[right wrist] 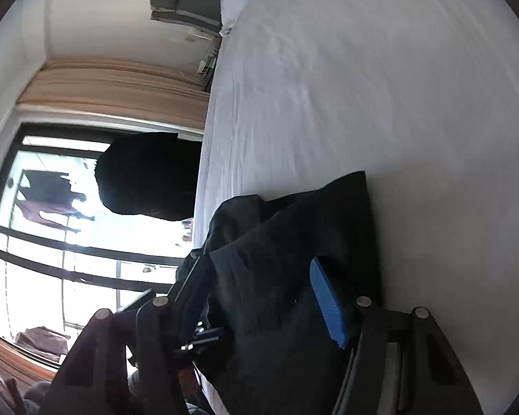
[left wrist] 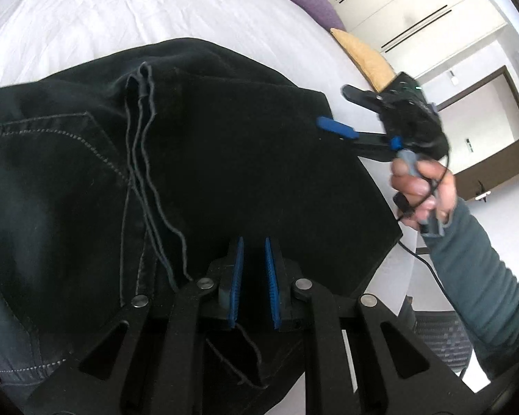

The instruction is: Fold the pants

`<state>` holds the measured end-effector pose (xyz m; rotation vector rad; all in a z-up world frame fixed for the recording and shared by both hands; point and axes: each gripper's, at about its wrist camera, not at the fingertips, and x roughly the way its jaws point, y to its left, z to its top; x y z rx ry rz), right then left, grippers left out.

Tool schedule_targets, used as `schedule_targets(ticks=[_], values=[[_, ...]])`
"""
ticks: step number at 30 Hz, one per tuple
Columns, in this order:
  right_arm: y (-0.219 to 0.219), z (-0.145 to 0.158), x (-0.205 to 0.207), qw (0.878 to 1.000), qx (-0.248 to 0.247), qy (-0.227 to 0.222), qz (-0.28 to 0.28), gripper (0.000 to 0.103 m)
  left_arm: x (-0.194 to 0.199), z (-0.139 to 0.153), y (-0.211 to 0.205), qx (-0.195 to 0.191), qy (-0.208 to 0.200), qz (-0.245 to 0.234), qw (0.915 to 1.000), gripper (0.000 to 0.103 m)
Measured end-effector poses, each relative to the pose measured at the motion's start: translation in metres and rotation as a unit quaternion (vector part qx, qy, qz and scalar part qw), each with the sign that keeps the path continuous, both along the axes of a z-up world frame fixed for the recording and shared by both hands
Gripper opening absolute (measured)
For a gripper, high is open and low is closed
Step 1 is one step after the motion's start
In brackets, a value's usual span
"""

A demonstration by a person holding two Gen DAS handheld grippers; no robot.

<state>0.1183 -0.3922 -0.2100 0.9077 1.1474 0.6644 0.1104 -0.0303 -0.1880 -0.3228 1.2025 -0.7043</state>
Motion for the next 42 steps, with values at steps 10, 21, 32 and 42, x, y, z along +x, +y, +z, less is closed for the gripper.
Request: schedule_targets(ticks=[10,21,32,42], values=[[0.014,0.003,-0.078,0.997,0.006,-0.005,0.073,0.062,0.006,-0.015,0.030,-0.054,0.020,0.014,0.9983,0.013],[0.022,0.070,-0.128,0.992,-0.025,-0.077,0.098,0.079,-0.007,-0.016,0.022,-0.048,0.007,0.022,0.9986,0.013],[0.019,0.016,-0.025,0.997,-0.052,0.004,-0.062,0.097,-0.044,0.013,0.033,-0.034,-0.045,0.062,0.9965,0.013],[0.080,0.062,-0.104,0.988,0.062,-0.105,-0.089,0.097,-0.176,0.033,0.159,-0.130,-0.065,0.280,0.9489,0.093]])
